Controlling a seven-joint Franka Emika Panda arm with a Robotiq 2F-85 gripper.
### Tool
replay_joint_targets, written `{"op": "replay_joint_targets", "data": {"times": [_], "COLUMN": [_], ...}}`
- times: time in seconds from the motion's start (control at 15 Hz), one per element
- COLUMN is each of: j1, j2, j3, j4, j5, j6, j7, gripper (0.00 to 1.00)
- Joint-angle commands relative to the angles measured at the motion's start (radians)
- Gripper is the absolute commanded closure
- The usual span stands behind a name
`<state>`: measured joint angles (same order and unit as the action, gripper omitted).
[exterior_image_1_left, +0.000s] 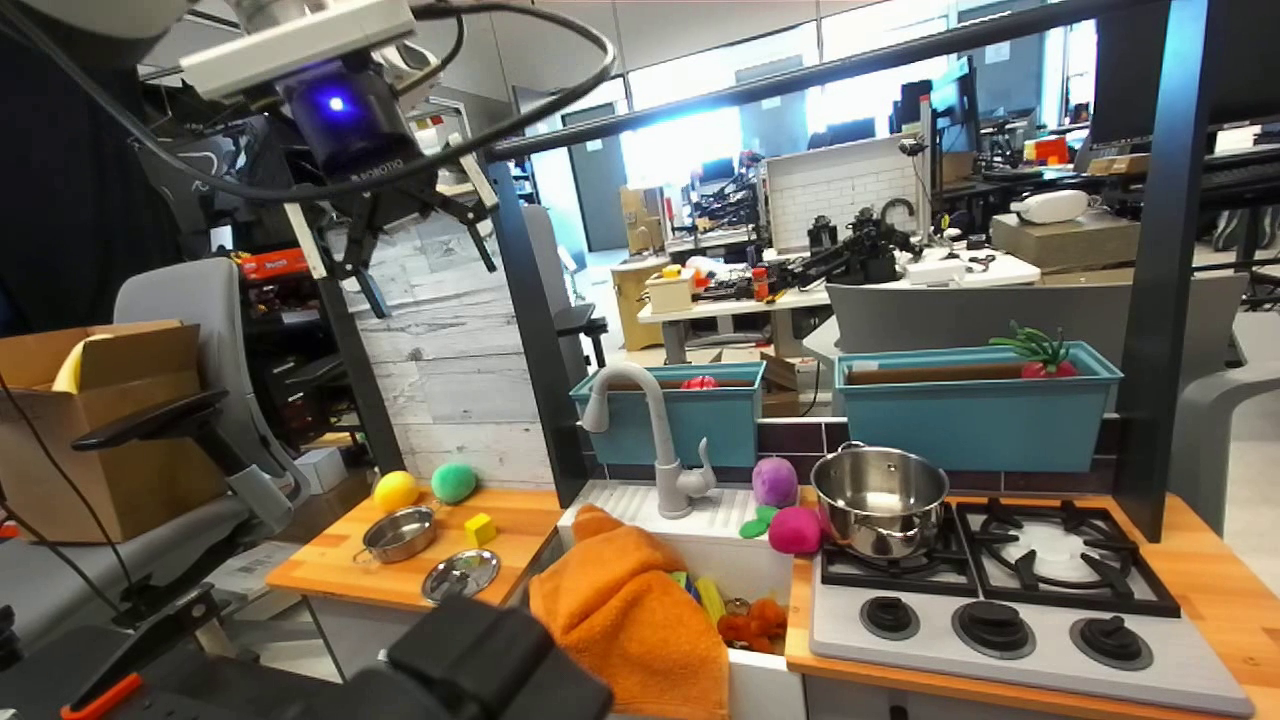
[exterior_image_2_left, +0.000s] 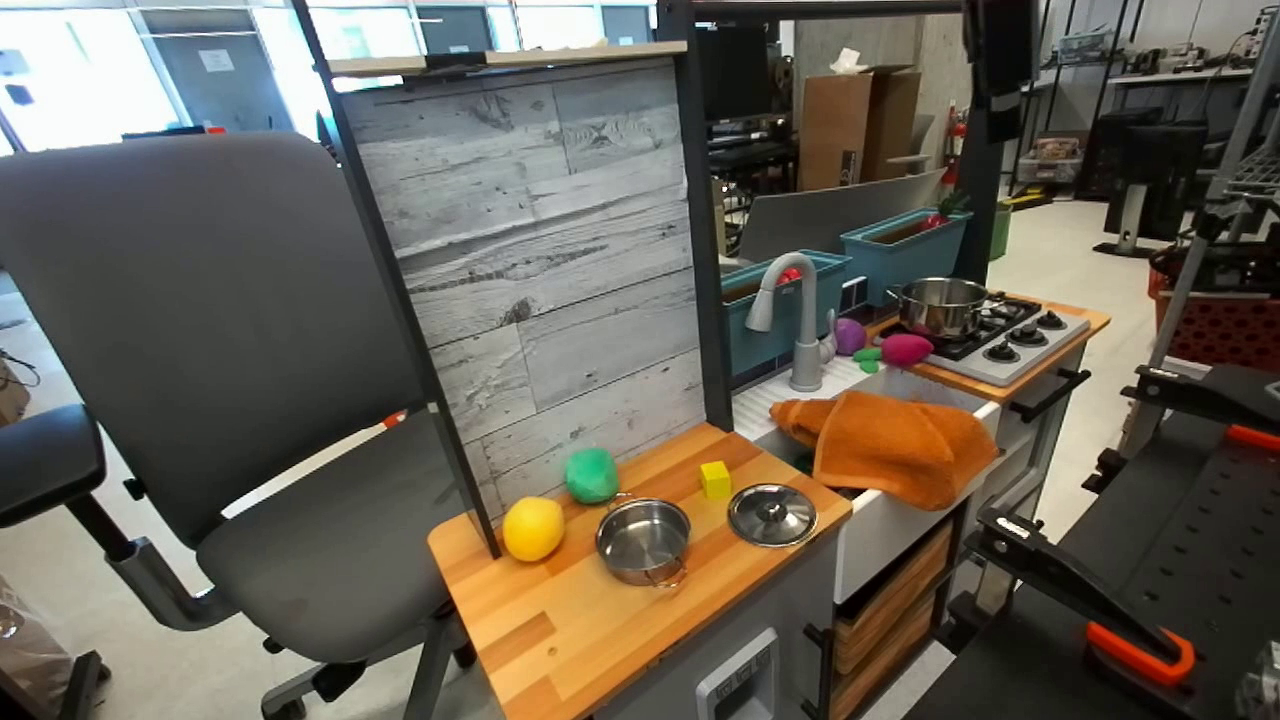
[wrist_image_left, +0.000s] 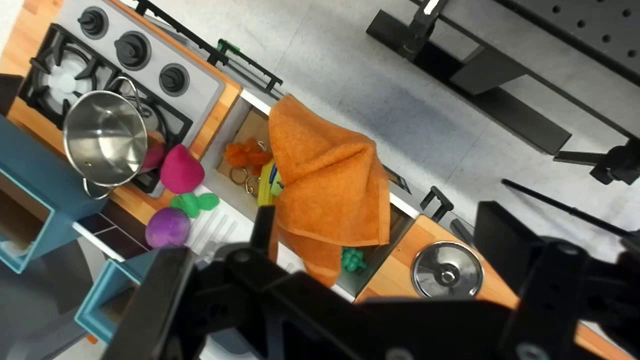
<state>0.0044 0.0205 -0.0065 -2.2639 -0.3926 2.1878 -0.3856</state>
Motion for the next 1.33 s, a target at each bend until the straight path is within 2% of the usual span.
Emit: {"op": "replay_joint_targets", "data": {"times": [0.0,0.07,0.27,0.53,0.87,1.07,1.27], "j1": [0.032,0.035,0.019,0.074,0.167,0.224,0.236], "j2": [0.250,0.311,0.490,0.707,0.946,1.050,1.139], "j3": [0.037,0.047,0.080,0.059,0.068,0.054,0.038], "j4": [0.255,0.313,0.482,0.708,0.961,1.082,1.222], "j5": [0.041,0.077,0.246,0.227,0.199,0.204,0.223], "j6": [-0.166,-0.186,-0.136,-0.221,-0.297,-0.340,-0.421], "j7": [0.022,0.023,0.045,0.196,0.246,0.312,0.373], "gripper": [0.00,0.00,0.00,0.00,0.00,0.00,0.00]}}
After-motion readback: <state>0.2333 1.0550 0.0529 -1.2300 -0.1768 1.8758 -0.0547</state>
